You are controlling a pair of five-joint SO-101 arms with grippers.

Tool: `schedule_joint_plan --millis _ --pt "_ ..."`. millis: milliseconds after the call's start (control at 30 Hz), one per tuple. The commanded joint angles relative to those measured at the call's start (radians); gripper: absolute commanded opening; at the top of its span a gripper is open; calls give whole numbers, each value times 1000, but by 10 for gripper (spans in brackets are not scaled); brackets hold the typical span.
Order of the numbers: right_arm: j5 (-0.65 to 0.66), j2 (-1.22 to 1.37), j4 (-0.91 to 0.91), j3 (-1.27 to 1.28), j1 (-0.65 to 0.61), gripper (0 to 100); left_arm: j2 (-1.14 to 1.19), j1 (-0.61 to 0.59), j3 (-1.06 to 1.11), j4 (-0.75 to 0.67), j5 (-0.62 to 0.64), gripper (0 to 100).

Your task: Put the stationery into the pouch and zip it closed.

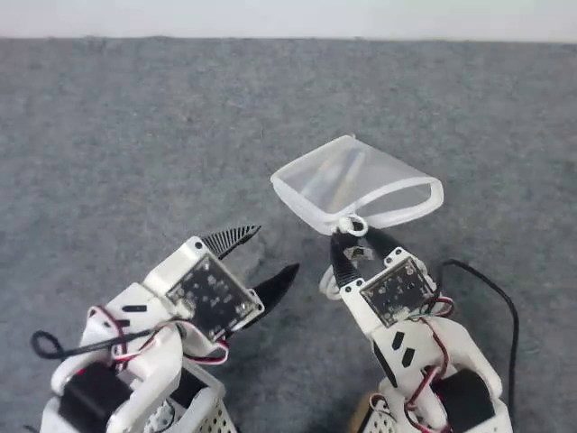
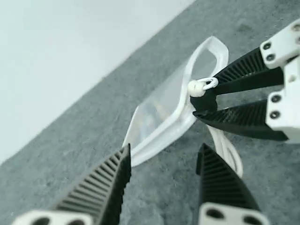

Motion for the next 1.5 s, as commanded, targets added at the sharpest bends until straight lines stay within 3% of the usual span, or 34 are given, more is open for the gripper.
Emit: schedule_joint_plan --millis 0,400,667,867,1033,1467 --pt "32 -22 22 -106 42 6 -32 66 38 -54 -31 218" --pt "34 -24 166 -221 41 6 -38 178 285 -328 -37 214" --pt "104 -24 265 -275 41 6 -34 178 386 -489 -31 213" --pt "101 -24 309 -325 39 6 -32 184 406 -525 -21 213" --pt "97 -25 323 -331 -36 6 -31 184 420 -566 54 213" --pt "95 -25 404 -413 -90 6 -31 235 469 -566 54 213"
